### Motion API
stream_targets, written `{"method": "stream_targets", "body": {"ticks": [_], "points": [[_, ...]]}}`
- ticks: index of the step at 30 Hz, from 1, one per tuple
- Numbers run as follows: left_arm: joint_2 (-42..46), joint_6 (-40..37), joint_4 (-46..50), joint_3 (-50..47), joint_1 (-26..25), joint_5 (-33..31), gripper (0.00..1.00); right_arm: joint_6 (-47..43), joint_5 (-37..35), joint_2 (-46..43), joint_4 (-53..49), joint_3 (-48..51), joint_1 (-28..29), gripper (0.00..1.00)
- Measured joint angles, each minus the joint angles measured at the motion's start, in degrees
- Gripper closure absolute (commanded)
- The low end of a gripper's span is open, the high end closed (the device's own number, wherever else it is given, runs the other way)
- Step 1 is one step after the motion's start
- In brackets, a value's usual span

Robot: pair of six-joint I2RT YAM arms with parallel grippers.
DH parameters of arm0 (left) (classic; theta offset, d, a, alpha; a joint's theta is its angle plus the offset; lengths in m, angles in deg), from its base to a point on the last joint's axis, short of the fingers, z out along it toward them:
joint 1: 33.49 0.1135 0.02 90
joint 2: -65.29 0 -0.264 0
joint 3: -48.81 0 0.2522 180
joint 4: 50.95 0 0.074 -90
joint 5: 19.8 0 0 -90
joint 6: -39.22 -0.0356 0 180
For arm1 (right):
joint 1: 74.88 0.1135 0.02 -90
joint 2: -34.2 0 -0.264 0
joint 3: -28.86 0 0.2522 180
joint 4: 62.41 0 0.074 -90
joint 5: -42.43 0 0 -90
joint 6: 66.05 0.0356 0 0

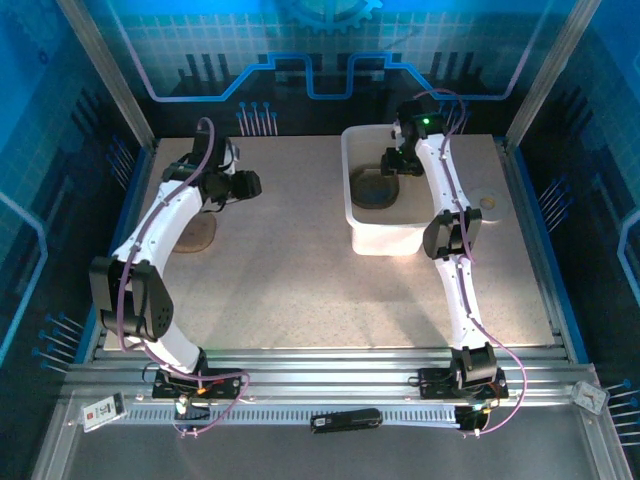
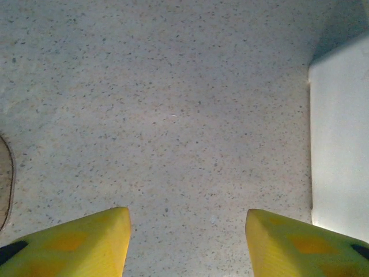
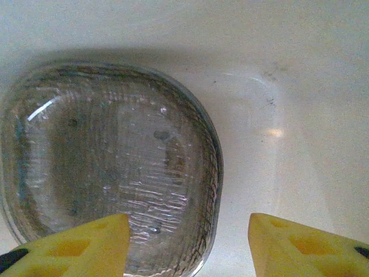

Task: Place the plates into the plastic bin on the countertop

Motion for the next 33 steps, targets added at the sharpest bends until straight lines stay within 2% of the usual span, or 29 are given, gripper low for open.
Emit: {"method": "stream_targets", "body": {"ticks": [10,18,21,33], "points": [[0.11,0.22,1.79,-0.37,3.61,-2.99,0.41,-0.50,-0.22,-1.07,-0.50,-0.94,0.22,0.34],[0.46,1.55,4.70,-3.45,14.69,-5.07,0.41,-1.73,-0.22,-7.54,-1.62,-0.76,0.48,0.34],[-0.02,1.46,5.33,-3.52,17.92,-6.88,0.40,-2.27,-0.39,-11.61,-1.97,2.03,0.48,0.34],[-7.19,-3.13,3.43,-3.63,24.13,-12.55,0.37,-4.02,-1.90,-24.39,-2.16,18.01,0.48,0.34]]}}
